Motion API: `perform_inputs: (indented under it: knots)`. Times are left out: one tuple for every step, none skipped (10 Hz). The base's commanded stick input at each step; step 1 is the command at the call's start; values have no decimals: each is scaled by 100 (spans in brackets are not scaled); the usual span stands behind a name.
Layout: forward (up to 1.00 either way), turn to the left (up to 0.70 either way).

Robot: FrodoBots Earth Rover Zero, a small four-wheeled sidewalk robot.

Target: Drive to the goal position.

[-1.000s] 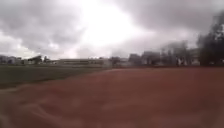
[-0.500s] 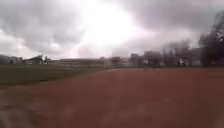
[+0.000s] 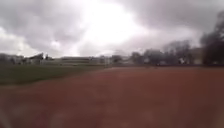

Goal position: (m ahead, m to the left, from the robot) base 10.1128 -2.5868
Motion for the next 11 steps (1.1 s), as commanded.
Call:
perform_inputs:
  knots:
    - [70, 0]
    - [70, 0]
    - [70, 0]
    - [70, 0]
    - [70, 0]
    - [70, 0]
    - [70, 0]
    - [70, 0]
    - [70, 0]
    - [70, 0]
    - [70, 0]
